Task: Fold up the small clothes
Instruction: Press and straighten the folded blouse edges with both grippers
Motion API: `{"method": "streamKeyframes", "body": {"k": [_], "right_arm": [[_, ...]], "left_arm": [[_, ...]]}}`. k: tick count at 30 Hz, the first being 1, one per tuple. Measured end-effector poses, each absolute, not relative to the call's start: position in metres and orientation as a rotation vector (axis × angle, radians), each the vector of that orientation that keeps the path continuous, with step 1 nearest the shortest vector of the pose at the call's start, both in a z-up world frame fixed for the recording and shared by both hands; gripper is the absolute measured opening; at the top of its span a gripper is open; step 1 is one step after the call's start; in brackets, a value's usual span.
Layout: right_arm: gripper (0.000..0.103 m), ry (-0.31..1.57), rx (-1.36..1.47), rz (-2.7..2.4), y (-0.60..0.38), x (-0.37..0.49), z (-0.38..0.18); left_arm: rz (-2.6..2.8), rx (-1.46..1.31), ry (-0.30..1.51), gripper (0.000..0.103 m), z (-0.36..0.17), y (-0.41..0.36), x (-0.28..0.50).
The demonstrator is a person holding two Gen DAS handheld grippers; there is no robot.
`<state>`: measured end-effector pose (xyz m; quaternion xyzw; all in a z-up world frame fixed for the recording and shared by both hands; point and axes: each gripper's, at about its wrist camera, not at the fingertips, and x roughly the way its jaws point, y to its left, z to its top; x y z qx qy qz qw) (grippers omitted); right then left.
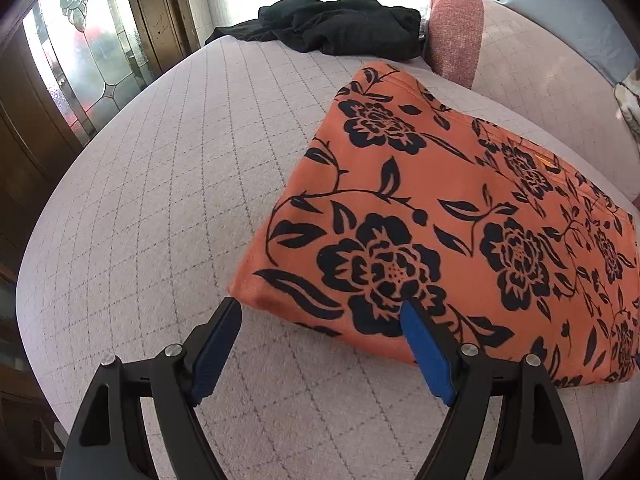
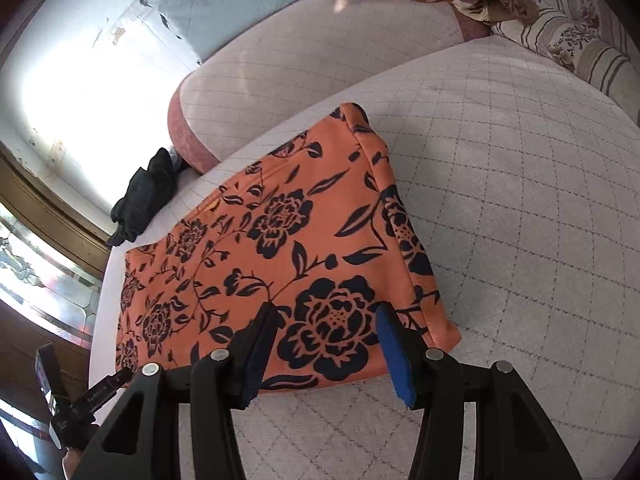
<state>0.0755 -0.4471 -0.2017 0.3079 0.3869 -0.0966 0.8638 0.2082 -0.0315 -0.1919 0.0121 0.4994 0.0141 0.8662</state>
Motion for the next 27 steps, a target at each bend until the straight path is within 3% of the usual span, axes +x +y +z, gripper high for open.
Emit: {"method": "streamKeyframes", "body": {"k": [5,12,16,19,22,27], "right_arm": [[0.055,0.995,0.652,-0.19,-0.446,0.098,-0.239],[0.056,0.801,0.663,-0.122,-0.462,0.123,-0.194],[0.056,0.718,0.7,-0.133,-0.491,0.163,-0.188],[0.056,0.719,0.752,-0.154,-0.51,0.197,-0.2],[0.057,0.855,0.841,-0.202,-0.527,0.223,-0.237],[0.057,0.827,0.852,-0.194,-0.521,0.207,-0.217]], "left_arm": [[0.049,0.104,1.111,0.082,-0.214,-0.047,0.205],[0.051,0.082,0.977,0.082,-0.183,-0.055,0.21],[0.026,0.1,1.021,0.082,-0.192,-0.062,0.224],[0.038,0.079,1.07,0.09,-0.207,-0.068,0.235],[0.041,0.086,1.082,0.095,-0.208,-0.072,0.243],[0.047,0.083,1.068,0.097,-0.211,-0.075,0.255]]}}
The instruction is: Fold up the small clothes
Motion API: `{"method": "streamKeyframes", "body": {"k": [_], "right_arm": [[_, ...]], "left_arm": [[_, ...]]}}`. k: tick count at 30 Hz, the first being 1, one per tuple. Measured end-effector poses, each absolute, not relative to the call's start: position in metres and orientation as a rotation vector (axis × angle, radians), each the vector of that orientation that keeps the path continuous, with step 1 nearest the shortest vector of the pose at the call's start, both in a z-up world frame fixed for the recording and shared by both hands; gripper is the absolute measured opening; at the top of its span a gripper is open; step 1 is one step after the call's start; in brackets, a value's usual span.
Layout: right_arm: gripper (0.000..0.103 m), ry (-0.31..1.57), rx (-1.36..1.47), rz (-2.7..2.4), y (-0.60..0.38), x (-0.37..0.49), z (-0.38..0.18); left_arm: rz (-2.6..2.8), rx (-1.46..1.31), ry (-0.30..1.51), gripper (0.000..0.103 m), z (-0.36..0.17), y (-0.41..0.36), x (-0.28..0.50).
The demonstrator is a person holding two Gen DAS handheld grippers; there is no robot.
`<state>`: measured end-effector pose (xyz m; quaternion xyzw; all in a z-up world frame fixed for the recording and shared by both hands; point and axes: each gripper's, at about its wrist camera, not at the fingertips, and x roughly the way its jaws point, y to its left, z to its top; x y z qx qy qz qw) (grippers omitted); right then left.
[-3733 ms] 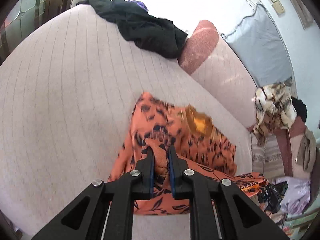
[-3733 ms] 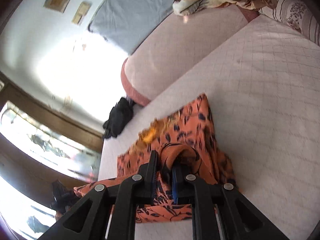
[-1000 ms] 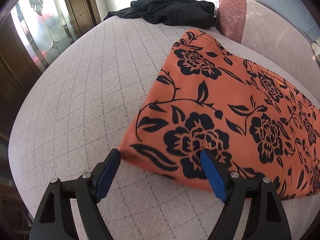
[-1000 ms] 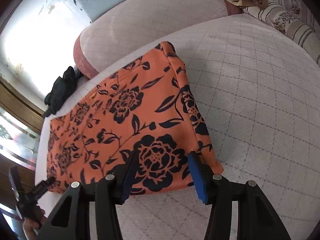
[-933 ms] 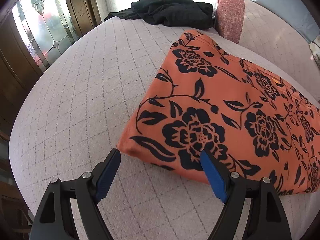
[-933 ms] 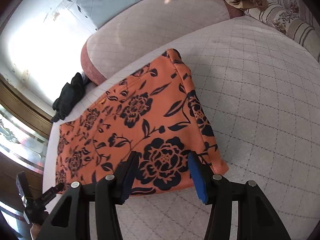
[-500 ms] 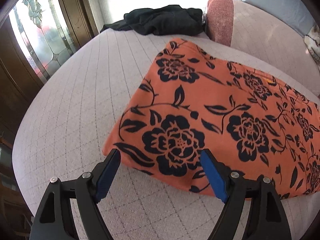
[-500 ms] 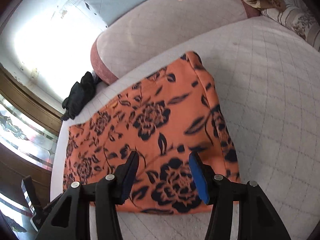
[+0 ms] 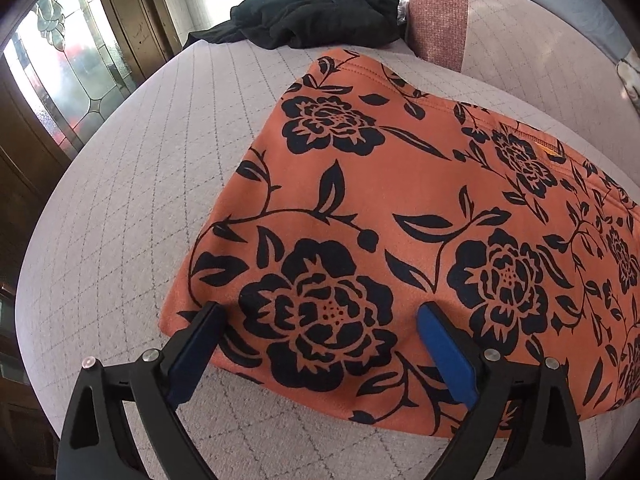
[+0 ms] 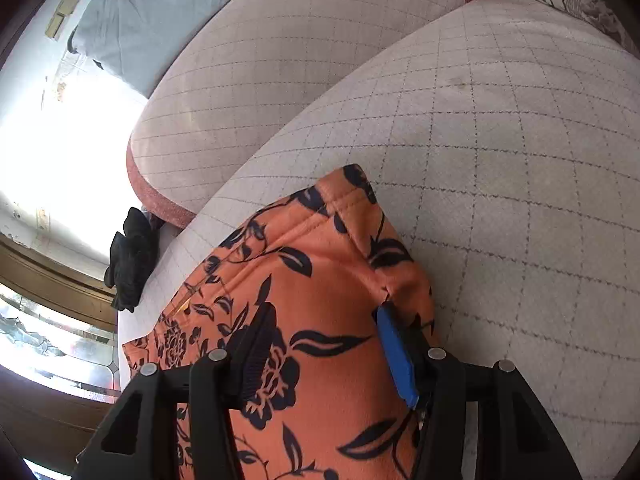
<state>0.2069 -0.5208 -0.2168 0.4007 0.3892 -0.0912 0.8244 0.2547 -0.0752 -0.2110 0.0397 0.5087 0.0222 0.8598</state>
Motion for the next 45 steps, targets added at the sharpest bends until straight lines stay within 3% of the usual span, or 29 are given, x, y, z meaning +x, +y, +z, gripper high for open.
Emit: {"method": "streamKeyframes", "body": {"k": [8,17,20,27,31,39,45], "right_arm": [[0.058,0.731,0.826,-0.109,-0.481,0.132,-0.17],[0.059,0.738,0.771,-0.084,-0.45,0.041,-0.172],[0.059,0.742,0.743,-0.107,-0.451,0.029,-0.172],[0.059,0.764,0.772,-0.117,-0.474,0.022,-0.182],[0.054,0.77,0.787,-0.113,-0.482,0.027,-0.185],[0.054,0.768,0.78,-0.076,-0.473,0.043,-0.183],[0.054,0.803,0.755,-0.075,-0.458,0.065,-0.192]], "left_arm": [[0.072,0.122,0.898,0.097,-0.175,-0.066,0.211],[-0.059,0.222,0.747,0.097,-0.159,-0.1,0.168],[-0.128,0.277,0.783,0.097,-0.175,-0.115,0.164],[-0.116,0.357,0.866,0.097,-0.215,-0.131,0.166],[-0.102,0.349,0.836,0.097,-0.211,-0.129,0.156],[-0.083,0.256,0.672,0.097,-0.181,-0.126,0.151],[-0.092,0.186,0.66,0.097,-0.165,-0.119,0.155]]}}
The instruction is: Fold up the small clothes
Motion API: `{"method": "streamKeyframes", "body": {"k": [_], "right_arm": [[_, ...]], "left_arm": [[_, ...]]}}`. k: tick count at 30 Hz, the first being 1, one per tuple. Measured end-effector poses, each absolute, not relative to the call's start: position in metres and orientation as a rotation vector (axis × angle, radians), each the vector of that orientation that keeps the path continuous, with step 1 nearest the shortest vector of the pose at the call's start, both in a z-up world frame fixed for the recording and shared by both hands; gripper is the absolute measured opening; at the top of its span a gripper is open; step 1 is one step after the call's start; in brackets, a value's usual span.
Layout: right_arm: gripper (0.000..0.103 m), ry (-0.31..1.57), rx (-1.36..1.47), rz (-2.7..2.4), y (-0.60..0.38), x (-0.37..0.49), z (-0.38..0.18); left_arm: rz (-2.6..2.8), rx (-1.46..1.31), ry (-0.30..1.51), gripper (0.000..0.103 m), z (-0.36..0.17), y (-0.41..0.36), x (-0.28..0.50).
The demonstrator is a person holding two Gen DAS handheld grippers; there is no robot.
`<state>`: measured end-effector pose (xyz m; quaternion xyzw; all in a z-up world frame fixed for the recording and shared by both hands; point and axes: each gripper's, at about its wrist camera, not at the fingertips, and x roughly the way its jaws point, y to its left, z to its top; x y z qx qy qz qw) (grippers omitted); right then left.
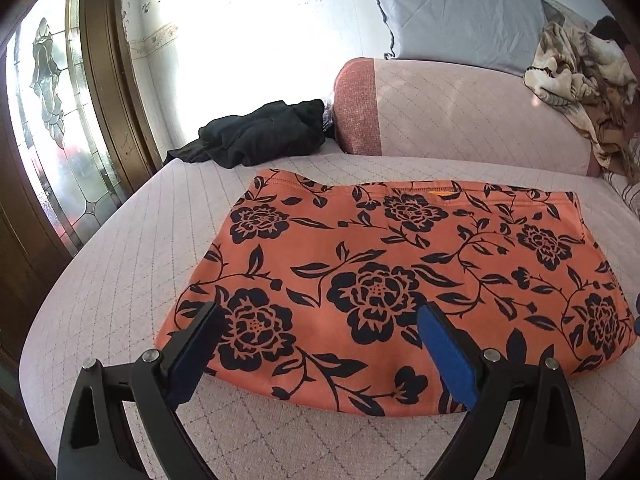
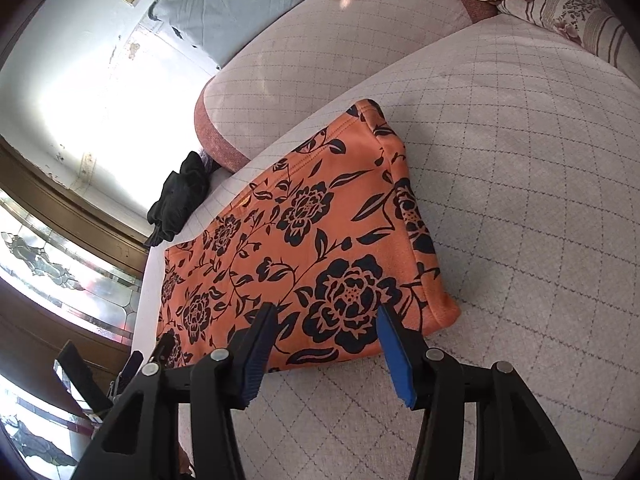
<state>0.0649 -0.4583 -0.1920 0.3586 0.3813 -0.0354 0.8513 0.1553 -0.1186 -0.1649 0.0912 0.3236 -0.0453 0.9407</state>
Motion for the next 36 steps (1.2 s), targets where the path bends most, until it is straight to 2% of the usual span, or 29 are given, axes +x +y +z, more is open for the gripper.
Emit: {"method": "streamKeyframes", "body": {"k": [12,28,30,33,36], "right_arm": [[0.054,0.802,0.654,-0.067,-0.426,0.09,-0.194],[0.055,0.825,0.651,-0.094,-0.427,0.095,-0.203],[0.055,0.854,0.657,-0.089,-0.426,0.098,-0.21],[0.056,0.938,0.678,-0.095,-0.426,0.106,-0.23],[0.06,0.935,0.631,-0.089,-0.421,0.107,-0.228]], "left_arm": [[-0.032,0.02,0.726,0.097,-0.158,-0.082,0.172],[0.064,0.06,0.789,0.097,-0.175,-0.07,0.179],[0.052,0.073,0.839,0.097,-0.183,-0.069,0.185],[0.031,0.11,1.009,0.097,-0.216,-0.071,0.202],[0.004,0.075,1.023,0.103,-0.221,-0.063,0.207]]}}
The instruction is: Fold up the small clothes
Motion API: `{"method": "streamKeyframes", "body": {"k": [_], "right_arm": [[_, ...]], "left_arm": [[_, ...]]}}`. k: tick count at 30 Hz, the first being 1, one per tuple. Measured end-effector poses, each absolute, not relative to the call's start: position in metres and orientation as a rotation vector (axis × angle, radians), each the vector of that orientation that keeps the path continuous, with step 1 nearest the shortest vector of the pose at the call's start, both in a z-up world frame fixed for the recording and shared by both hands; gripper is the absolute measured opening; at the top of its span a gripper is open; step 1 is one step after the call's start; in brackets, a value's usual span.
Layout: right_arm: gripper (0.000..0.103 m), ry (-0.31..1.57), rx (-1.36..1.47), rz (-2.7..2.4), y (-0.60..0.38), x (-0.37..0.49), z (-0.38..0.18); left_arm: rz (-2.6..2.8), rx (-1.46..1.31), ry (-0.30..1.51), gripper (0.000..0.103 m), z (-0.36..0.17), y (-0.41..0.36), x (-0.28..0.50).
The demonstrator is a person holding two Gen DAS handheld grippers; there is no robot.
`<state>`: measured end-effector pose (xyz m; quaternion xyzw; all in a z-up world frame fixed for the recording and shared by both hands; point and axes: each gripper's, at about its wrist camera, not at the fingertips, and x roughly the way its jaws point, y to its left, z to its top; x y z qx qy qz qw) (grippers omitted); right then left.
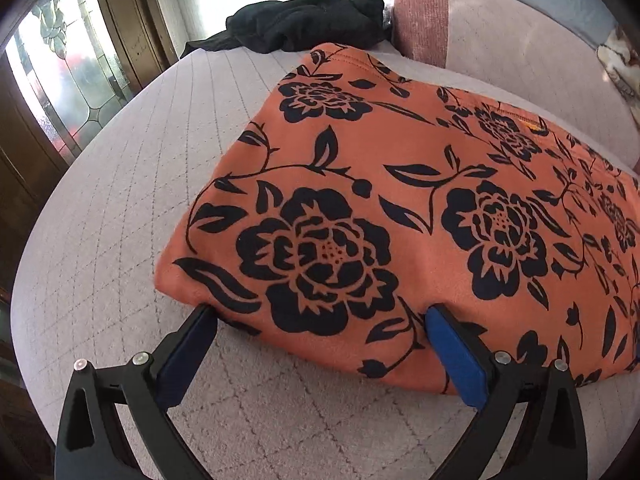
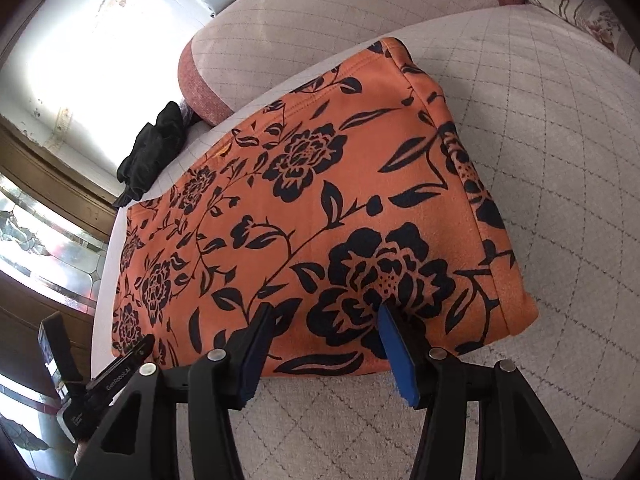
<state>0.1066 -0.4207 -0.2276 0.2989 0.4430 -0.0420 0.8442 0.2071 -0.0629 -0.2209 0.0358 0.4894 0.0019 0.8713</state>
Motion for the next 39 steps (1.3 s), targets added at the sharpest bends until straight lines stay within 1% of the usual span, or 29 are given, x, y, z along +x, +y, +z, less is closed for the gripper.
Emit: {"method": "streamKeyframes", "body": {"k": [2,3,6,7,9,11,14,18,20,24,31,39], "right_arm": [[0.06,0.934,0.631,-0.085,-0.42,0.104,-0.224],[0.06,0.916,0.651,-0.075,-0.421,0.101,-0.221],[0.062,0.852,0.677,-0.048,-0.427,0.09,-0.21],[0.064,0.844,0.68,-0.049,-0.428,0.086,-0.208],[0.064,0.84,0.706,-0.051,-0.432,0.077,-0.207],[0.065,0.843,0.742,-0.041,-0.435,0.069,-0.206],[0.068,0.843,0.767,-0.05,-0.436,0.057,-0.204],[0.069,0.849,0.87,-0.022,-0.44,0.042,-0.207],[0.072,0.845,0.96,-0.013,-0.442,0.037,-0.215],[0.072,0.848,1.133,-0.023,-0.444,0.033,-0.237],[0.073,0.768,1.288,-0.115,-0.465,0.048,-0.263],[0.074,0.681,1.275,-0.126,-0.48,0.067,-0.265]], "left_arm": [[-0.017,0.012,1.056,0.103,-0.218,-0.051,0.208],[-0.003,-0.006,1.044,0.103,-0.214,-0.044,0.206],[0.035,-0.003,0.95,0.103,-0.192,-0.025,0.194],[0.033,-0.007,0.925,0.103,-0.186,-0.018,0.19],[0.018,-0.03,0.902,0.103,-0.179,-0.002,0.185],[0.0,-0.068,0.911,0.103,-0.178,0.015,0.18],[-0.062,-0.14,0.975,0.103,-0.186,0.034,0.178],[-0.13,-0.205,1.066,0.103,-0.201,0.039,0.175],[-0.173,-0.265,1.099,0.103,-0.206,0.04,0.176],[-0.193,-0.329,1.082,0.103,-0.205,0.04,0.18],[-0.186,-0.454,1.071,0.103,-0.209,0.036,0.209],[-0.15,-0.402,1.006,0.103,-0.212,0.027,0.23]]}}
